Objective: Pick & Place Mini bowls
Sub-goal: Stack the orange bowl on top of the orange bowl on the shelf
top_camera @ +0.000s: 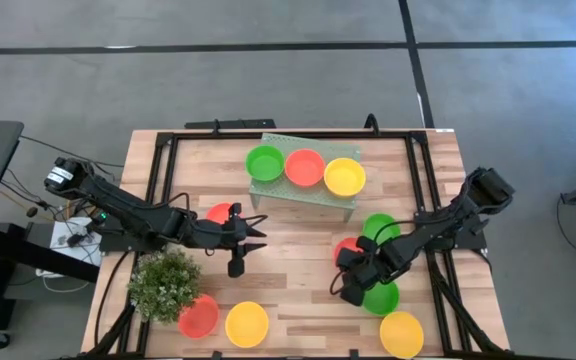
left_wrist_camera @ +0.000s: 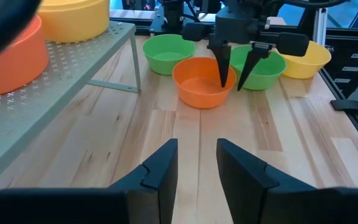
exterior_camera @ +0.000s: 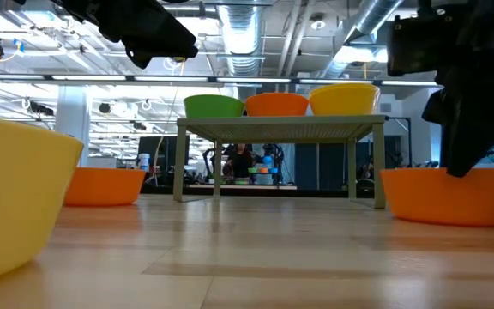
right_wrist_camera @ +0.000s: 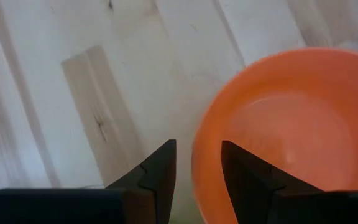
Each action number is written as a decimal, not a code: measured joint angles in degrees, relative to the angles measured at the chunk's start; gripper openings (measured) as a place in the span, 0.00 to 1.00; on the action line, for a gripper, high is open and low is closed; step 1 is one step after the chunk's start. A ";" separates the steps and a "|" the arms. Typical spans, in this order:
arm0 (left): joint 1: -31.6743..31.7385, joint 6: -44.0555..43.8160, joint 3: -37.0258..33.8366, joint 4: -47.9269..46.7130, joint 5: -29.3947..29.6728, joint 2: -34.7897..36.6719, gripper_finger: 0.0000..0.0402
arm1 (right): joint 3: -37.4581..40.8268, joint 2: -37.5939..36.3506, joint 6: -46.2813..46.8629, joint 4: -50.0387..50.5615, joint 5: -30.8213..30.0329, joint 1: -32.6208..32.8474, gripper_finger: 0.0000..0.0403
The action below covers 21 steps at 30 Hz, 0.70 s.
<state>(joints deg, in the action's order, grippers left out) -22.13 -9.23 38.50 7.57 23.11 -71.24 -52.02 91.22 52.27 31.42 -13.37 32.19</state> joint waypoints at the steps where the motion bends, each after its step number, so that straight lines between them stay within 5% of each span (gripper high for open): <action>1: 0.00 0.00 0.00 0.00 0.00 0.00 0.28 | 0.04 0.00 -0.26 0.07 -0.02 0.05 0.30; 11: 0.00 -0.02 0.00 0.00 0.00 0.00 0.28 | 0.06 1.22 -3.49 -0.07 0.29 -1.56 0.28; 21: 0.00 0.20 -0.02 0.35 -0.02 0.00 0.28 | -2.95 3.20 -9.27 -1.67 6.66 -3.44 0.02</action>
<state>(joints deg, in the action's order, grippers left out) -22.13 -9.04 38.48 7.93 23.09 -71.24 -54.97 94.42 43.00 29.75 -6.70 28.75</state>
